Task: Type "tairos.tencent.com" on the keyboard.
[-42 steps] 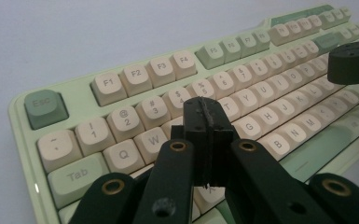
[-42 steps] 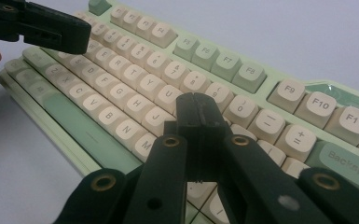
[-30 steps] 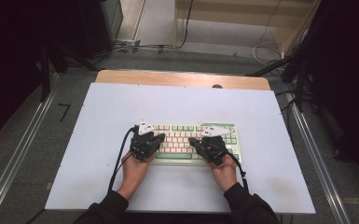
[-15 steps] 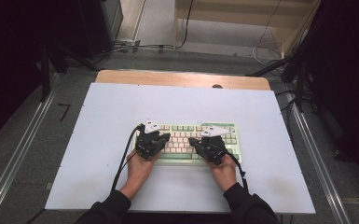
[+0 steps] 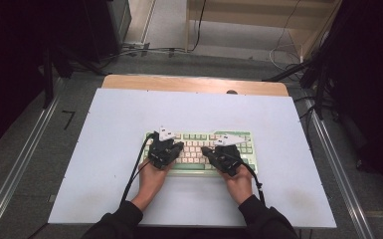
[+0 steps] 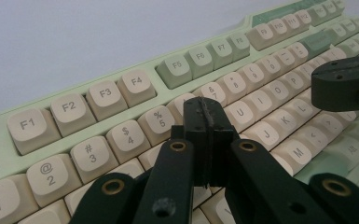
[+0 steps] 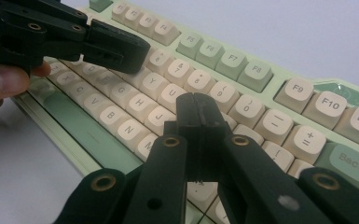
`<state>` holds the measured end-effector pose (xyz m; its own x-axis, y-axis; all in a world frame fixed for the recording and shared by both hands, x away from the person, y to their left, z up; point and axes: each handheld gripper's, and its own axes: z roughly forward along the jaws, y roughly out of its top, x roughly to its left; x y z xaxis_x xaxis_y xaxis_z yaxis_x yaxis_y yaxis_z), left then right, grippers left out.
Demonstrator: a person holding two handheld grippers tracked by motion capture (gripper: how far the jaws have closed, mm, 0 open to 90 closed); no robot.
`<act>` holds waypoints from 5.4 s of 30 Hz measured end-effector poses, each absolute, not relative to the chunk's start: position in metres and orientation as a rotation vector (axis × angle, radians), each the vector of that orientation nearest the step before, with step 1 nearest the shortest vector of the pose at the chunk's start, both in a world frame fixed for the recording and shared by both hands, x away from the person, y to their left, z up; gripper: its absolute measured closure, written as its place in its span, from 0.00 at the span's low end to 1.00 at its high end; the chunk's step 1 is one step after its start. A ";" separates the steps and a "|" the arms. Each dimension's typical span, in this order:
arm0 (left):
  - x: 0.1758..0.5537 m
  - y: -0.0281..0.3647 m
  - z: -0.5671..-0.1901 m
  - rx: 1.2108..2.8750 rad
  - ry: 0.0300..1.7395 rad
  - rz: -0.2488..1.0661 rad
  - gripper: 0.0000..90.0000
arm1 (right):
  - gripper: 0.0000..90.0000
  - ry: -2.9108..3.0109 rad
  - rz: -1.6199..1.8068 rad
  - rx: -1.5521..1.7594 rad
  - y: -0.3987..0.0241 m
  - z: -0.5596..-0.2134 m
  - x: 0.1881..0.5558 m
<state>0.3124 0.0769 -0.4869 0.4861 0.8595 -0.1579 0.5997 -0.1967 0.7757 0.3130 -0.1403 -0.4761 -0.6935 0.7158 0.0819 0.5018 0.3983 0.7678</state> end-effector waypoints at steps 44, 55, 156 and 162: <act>0.306 0.087 -0.475 1.858 1.205 0.397 1.00 | 0.97 2.400 1.181 1.068 -0.140 -0.475 0.311; 0.304 0.099 -0.474 1.850 1.228 0.404 1.00 | 0.97 2.398 1.183 1.069 -0.140 -0.475 0.311; 0.297 0.113 -0.482 1.837 1.258 0.437 1.00 | 0.97 2.448 1.173 1.018 -0.123 -0.480 0.308; 0.297 0.113 -0.482 1.835 1.257 0.438 1.00 | 0.97 2.462 1.172 0.997 -0.117 -0.481 0.307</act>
<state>0.2969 0.1128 -0.4817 0.4339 0.8850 -0.1687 0.5886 -0.1367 0.7968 0.3069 -0.1174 -0.4810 -0.7391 0.6696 0.0729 0.4789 0.4463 0.7560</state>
